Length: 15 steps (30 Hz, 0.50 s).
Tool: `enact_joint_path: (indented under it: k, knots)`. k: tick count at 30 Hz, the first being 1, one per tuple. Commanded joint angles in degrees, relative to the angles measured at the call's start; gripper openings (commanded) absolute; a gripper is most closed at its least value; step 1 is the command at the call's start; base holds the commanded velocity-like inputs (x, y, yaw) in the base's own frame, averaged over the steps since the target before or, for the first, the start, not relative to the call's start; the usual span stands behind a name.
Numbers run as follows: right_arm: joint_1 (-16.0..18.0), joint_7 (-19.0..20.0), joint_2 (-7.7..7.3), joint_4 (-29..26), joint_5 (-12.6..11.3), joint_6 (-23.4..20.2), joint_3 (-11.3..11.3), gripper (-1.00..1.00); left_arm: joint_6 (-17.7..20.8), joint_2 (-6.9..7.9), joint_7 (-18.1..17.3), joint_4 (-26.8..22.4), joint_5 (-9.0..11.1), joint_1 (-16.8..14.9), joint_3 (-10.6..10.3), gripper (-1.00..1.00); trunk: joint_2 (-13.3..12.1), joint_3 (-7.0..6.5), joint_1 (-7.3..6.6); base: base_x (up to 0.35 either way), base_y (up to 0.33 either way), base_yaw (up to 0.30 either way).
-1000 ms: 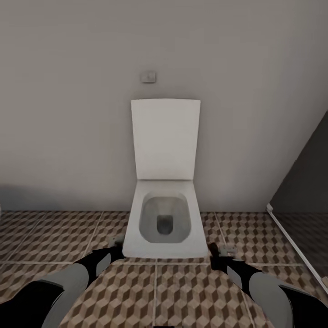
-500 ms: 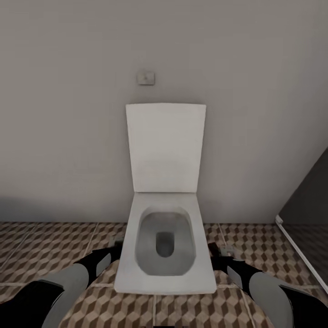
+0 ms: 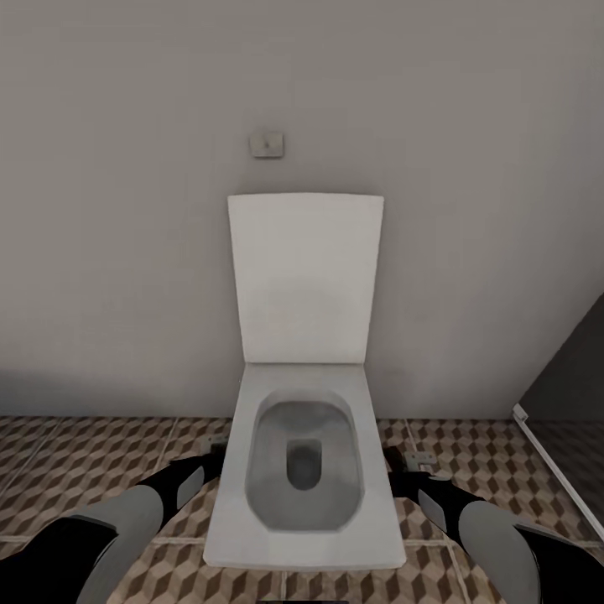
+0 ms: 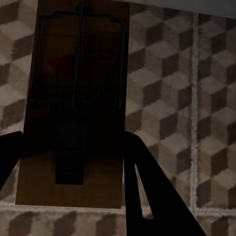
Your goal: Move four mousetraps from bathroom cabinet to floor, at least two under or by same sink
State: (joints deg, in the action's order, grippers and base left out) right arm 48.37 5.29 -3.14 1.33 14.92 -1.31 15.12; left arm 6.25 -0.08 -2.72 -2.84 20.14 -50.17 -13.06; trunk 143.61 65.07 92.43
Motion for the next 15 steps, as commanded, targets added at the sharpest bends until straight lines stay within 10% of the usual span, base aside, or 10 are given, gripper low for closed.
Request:
enact_joint_path:
  k: [1, 15]
  knots:
    - [0.1, 0.1, -0.03, 0.1, 0.5, -0.1, 0.5, -1.00, 0.3, 0.07, -0.1, -0.1, 0.4, 0.0, -0.5, -1.00, 0.0, 0.04, -0.01, 0.004, 0.000, 0.000]
    - [0.1, -0.4, -0.03, -0.2, 0.4, -0.2, 0.5, -1.00, 0.3, 0.00, -0.1, -0.1, 0.4, 0.0, -0.5, -1.00, 0.0, 0.04, -0.01, 0.001, 0.000, 0.000]
